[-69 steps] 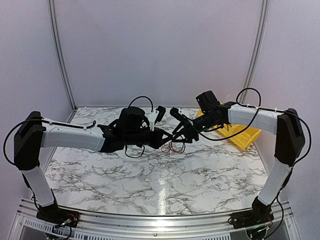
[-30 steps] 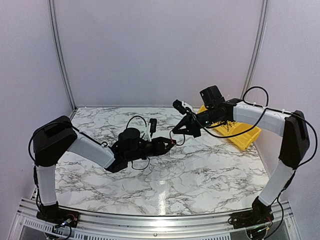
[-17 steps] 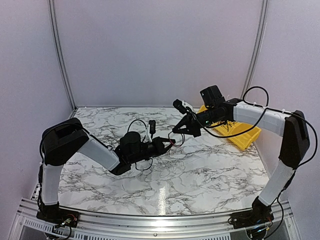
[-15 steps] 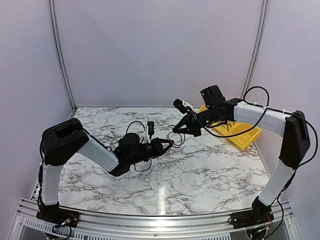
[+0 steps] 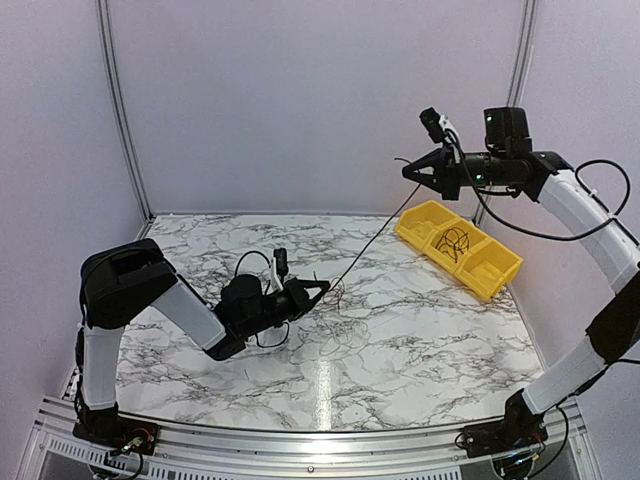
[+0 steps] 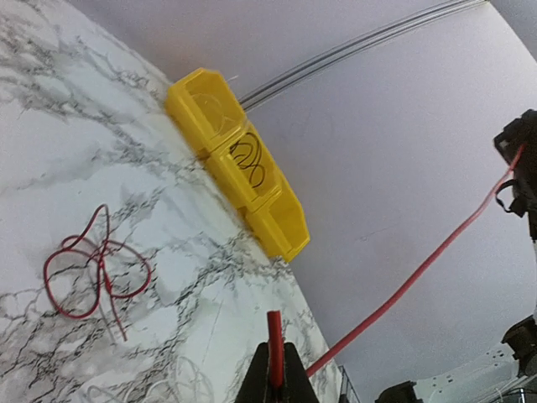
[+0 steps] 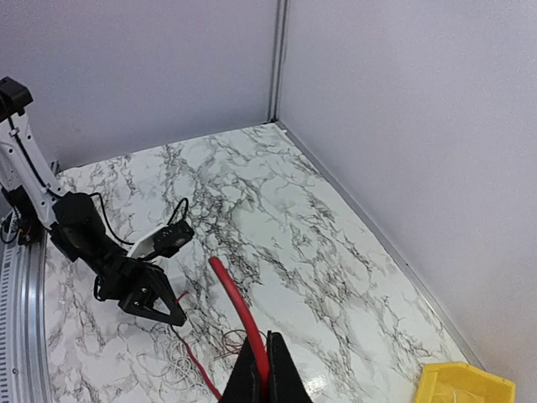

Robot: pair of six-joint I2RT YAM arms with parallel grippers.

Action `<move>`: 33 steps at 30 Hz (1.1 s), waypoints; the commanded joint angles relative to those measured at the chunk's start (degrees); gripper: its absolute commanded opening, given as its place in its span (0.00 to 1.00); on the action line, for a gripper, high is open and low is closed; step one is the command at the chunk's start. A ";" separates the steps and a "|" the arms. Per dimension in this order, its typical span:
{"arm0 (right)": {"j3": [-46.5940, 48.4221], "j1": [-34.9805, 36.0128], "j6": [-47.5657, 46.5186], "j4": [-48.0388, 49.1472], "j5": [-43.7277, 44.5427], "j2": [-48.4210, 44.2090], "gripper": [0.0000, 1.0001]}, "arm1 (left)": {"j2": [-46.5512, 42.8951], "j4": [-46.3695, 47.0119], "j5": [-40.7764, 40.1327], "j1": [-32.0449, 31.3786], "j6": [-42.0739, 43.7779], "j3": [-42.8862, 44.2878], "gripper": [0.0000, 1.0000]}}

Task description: Untangle the cables

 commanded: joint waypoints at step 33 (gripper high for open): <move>-12.30 -33.11 4.84 8.24 21.64 -4.57 0.00 | -13.10 -11.38 10.30 2.78 14.14 -1.01 0.51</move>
